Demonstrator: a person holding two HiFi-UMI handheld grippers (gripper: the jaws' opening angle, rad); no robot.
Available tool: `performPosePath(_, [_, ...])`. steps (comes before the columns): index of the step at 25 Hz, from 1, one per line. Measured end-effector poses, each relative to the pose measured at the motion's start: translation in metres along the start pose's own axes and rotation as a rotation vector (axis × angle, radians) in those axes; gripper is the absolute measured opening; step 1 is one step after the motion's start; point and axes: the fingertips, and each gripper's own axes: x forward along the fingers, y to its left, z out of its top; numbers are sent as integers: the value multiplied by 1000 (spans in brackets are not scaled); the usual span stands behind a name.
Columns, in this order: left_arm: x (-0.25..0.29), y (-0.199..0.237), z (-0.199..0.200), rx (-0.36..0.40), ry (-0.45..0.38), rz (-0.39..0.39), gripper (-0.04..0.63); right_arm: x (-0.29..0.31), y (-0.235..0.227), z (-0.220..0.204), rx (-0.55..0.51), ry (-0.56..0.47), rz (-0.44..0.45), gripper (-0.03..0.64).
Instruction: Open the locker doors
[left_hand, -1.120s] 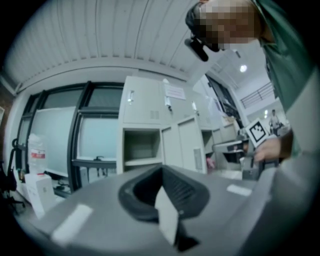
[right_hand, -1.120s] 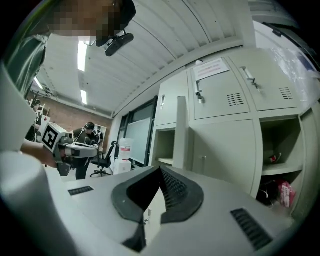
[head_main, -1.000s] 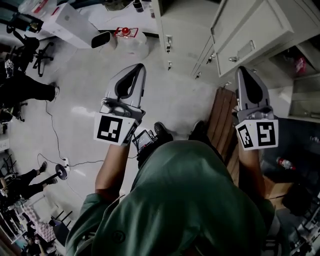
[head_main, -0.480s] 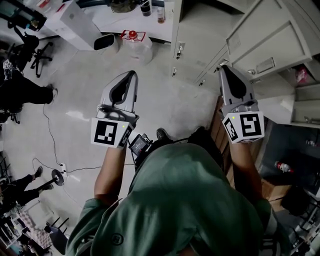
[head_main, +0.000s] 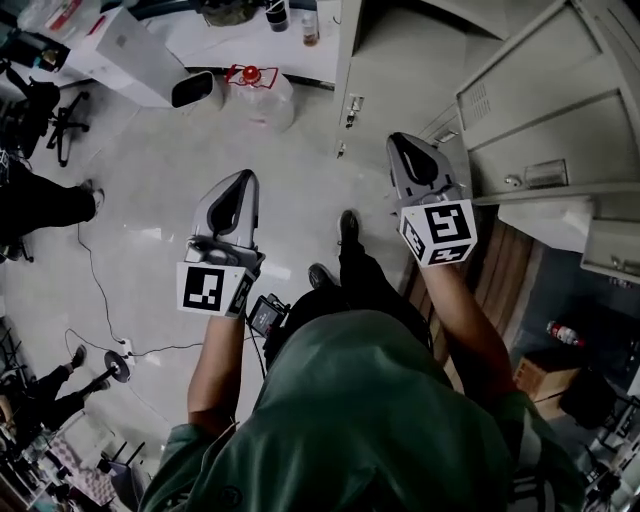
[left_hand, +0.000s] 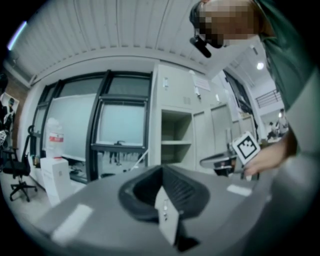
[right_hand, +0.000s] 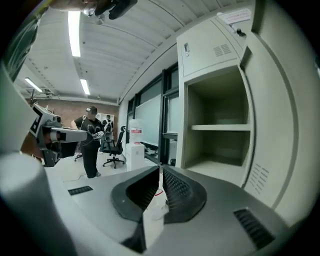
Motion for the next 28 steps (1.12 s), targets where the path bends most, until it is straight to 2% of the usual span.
performPosePath(6, [45, 21, -48, 10, 74, -3, 3, 76, -24, -71, 66, 85, -31, 8])
performPosePath(11, [86, 42, -107, -32, 136, -13, 3, 144, -41, -143, 101, 169, -70, 11])
performPosePath(19, [123, 62, -185, -93, 171, 10, 3, 224, -64, -242, 130, 282, -125, 67])
performPosePath(23, [134, 68, -209, -117, 182, 20, 3, 244, -71, -275, 145, 327, -153, 71])
performPosePath(28, [145, 73, -227, -127, 184, 23, 3, 264, -73, -291, 144, 317, -187, 71])
